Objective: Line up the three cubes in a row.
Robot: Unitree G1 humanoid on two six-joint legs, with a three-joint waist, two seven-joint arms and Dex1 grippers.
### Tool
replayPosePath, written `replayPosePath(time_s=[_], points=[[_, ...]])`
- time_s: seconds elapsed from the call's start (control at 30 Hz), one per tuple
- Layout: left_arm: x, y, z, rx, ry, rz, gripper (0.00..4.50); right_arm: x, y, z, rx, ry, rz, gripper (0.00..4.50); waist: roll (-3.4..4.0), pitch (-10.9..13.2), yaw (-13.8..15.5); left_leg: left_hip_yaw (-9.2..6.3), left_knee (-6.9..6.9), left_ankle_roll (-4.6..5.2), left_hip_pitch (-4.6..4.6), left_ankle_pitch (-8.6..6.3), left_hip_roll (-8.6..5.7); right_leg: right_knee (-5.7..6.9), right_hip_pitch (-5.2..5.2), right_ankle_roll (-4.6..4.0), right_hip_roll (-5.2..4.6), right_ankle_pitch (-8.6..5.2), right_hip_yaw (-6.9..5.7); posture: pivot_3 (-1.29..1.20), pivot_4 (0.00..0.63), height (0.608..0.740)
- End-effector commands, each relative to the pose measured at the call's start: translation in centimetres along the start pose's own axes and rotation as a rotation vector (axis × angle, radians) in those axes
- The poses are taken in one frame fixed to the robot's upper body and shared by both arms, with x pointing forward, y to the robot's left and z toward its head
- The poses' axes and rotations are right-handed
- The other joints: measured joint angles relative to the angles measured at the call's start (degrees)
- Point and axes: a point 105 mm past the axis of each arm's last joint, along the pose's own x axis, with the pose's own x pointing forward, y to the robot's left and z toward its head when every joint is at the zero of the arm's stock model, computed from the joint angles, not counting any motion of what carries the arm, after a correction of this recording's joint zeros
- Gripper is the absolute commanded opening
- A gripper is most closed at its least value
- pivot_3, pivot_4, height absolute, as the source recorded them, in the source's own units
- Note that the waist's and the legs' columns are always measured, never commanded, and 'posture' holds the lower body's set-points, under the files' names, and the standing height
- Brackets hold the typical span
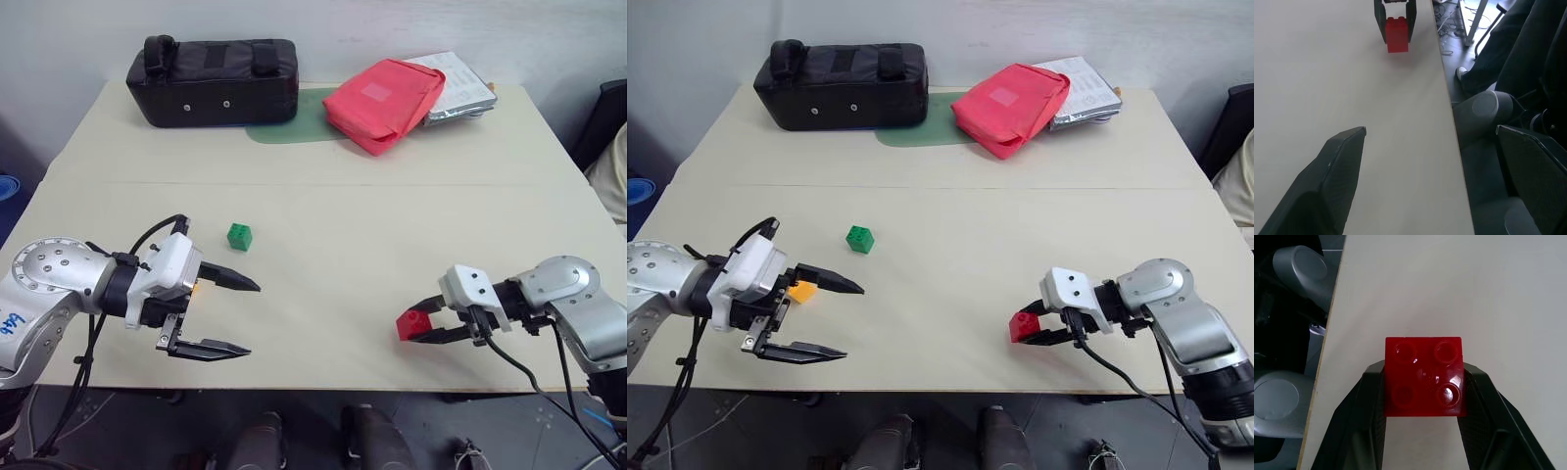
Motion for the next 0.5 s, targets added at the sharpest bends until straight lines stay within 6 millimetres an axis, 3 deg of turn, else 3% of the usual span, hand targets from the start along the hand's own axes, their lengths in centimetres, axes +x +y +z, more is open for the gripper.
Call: replayPosePath(time_s=[0.03, 0.27, 0.5], points=[[0.46, 0.25, 0.54, 0.053, -0.009, -0.006, 4.5, 0.24, -0.15, -0.42, -0.057, 0.051, -0.03, 1.5, 0.0, 0.0, 0.14, 0.0, 0.0, 0.0, 0.0, 0.0, 0.0, 0.0, 0.0, 0.0, 0.01, 0.0, 0.0, 0.0, 0.15, 0.74], [0.72, 0.79, 1.03, 0.075, -0.021, -0.006, 4.5, 0.58, -0.28, -1.03, -0.093, 0.078, -0.035, 1.5, 0.0, 0.0, 0.4, 0.0, 0.05, 0.02, -0.02, 0.0, -0.01, 0.07, 0.01, 0.0, 0.01, 0.0, -0.01, 0.0, 0.15, 0.74], [0.49, 1.16, 0.78, 0.063, -0.021, 0.022, 4.5, 0.11, -0.59, -0.5, -0.103, 0.058, -0.067, 3.87, 0.0, 0.0, 0.41, 0.01, 0.06, 0.03, -0.02, 0.0, -0.01, 0.09, 0.01, 0.0, 0.02, 0.0, -0.01, 0.0, 0.15, 0.74]])
